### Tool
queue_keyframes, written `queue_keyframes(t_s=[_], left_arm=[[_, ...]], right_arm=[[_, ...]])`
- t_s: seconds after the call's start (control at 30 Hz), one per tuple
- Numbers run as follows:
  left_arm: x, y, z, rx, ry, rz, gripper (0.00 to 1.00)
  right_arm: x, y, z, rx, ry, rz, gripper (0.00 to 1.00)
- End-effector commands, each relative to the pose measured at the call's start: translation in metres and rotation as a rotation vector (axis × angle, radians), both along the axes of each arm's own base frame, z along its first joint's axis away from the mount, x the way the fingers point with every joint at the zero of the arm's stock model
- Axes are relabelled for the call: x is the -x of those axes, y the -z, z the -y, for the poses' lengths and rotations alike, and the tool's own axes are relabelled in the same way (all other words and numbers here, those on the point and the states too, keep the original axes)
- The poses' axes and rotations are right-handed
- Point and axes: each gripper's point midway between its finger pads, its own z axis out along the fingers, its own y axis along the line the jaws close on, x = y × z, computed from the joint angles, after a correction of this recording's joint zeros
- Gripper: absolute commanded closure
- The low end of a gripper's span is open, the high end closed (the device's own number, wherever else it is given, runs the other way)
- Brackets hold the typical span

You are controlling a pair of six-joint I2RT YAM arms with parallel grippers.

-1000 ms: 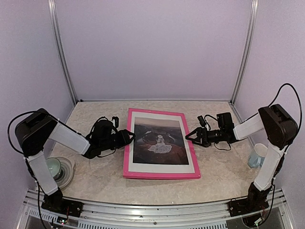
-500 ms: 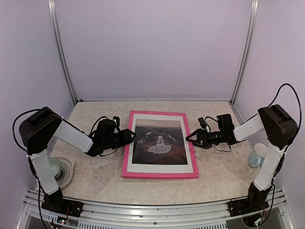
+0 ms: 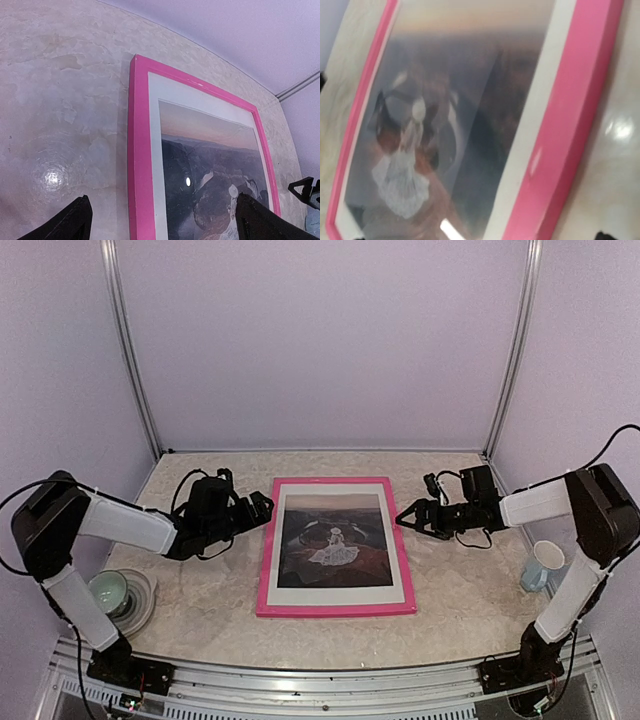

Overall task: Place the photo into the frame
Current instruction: Reset both arms

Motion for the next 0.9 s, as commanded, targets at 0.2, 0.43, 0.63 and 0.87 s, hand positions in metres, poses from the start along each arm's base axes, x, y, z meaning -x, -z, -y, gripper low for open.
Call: queue_keyframes(t_s=[0.2,0.43,0.63,0.87], left_arm=[[0.029,-0.099,-0.049,-0.081,-0.108,0.108,0.01],[0.067,-0.142,-0.099,-0.213,-0.208,0.122,0.01],[0.094,-0.147,-0.147,-0.346,-0.298,0.094,0.01],[0.114,-0.153,-0.172,-0.369,-0.307,0.176,0.01]], right_arm=[[-0.009,-0.114,0.053,0.272,0.21,0.301,0.01],[0.032,-0.169,0.089,0.409,0.287,0.467,0.01],[0.066,-0.185,0.112,0.444,0.349,0.548,0.01],[0.079,-0.198,0.111,0.401,0.348,0.594,0.01]])
